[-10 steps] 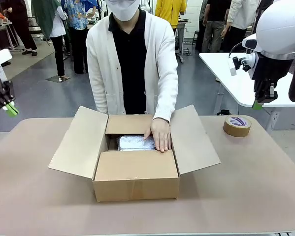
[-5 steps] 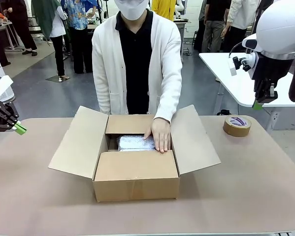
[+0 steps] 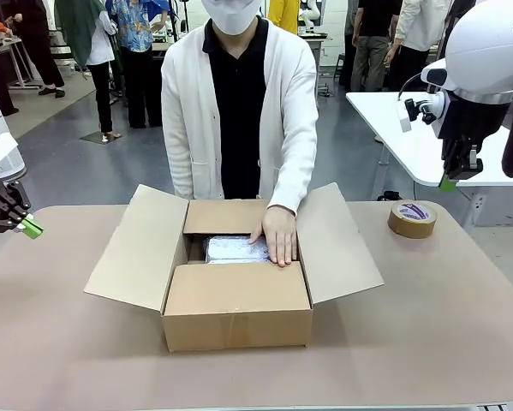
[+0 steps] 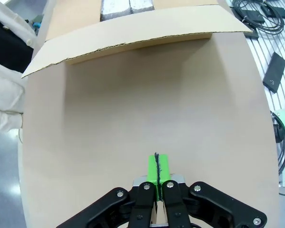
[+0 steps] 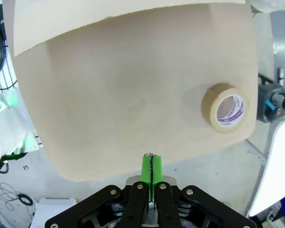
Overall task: Wrap the clocks to prevent damage.
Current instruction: Push the right (or left) flap of the Package Box to close it.
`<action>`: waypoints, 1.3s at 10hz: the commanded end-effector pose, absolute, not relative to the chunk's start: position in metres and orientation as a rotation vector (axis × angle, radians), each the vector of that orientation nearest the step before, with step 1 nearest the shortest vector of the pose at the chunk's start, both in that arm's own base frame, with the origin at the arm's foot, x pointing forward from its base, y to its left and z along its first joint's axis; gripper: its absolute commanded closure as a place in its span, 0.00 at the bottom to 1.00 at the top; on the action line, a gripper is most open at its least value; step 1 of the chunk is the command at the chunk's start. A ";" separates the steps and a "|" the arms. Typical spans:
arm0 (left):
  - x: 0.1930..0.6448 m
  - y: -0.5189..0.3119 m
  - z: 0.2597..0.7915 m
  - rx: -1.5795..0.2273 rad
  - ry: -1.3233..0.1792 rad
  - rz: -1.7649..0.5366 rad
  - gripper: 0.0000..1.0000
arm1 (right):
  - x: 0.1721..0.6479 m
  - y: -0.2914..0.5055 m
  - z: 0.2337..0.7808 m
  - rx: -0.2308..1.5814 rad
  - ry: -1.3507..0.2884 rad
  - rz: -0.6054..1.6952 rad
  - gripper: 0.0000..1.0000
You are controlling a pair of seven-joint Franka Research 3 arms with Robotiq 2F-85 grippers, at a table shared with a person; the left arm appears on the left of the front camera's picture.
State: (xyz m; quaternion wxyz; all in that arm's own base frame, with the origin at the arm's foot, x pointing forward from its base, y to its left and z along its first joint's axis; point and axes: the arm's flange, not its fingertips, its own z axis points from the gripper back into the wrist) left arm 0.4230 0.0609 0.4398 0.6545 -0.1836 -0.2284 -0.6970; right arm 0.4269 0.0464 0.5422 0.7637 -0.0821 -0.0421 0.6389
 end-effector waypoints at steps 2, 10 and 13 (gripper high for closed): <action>0.422 0.055 0.395 -0.601 -0.583 -1.541 1.00 | 0.425 0.047 0.544 -0.176 -0.083 1.388 0.99; 0.450 0.011 0.319 -1.011 -0.886 -1.470 1.00 | 0.425 0.047 0.544 -0.176 -0.083 1.388 0.99; 0.465 -0.007 0.304 -1.125 -0.883 -1.480 1.00 | 0.425 0.047 0.544 -0.176 -0.083 1.388 0.99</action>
